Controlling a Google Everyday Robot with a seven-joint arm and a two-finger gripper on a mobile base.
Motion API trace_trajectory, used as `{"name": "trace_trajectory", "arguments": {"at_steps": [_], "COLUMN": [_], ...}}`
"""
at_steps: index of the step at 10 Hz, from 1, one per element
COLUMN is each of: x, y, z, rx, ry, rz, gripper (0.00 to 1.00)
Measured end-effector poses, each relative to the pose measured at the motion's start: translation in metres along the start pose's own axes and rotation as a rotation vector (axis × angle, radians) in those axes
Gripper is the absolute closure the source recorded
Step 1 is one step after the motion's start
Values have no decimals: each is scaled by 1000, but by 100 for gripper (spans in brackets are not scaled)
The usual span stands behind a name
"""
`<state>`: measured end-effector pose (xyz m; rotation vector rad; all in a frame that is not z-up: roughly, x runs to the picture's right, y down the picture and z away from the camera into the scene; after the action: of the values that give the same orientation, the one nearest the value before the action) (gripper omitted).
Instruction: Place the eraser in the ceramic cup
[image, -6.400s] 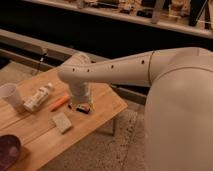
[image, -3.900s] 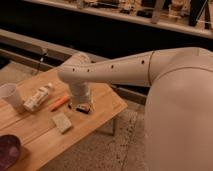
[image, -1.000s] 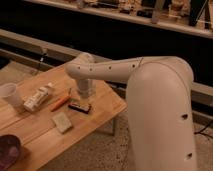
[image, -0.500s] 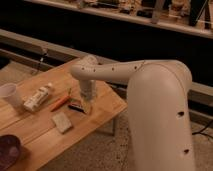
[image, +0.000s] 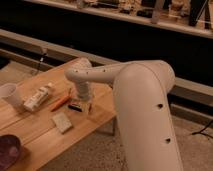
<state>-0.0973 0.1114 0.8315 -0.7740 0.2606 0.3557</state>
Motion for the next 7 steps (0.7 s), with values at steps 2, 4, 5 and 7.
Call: {"name": "trace_trajectory", "arguments": {"at_steps": [2,4,5,7], "x": [-10,-21,-25,-30], "y": [-2,-6,-10,-13], "z": [3,6,7,7], "rx": [8,15,21,25], "ry": [-1,-5,-7,-12], "rz": [-19,-32,-33,-32], "gripper": [35,35,35,35]}}
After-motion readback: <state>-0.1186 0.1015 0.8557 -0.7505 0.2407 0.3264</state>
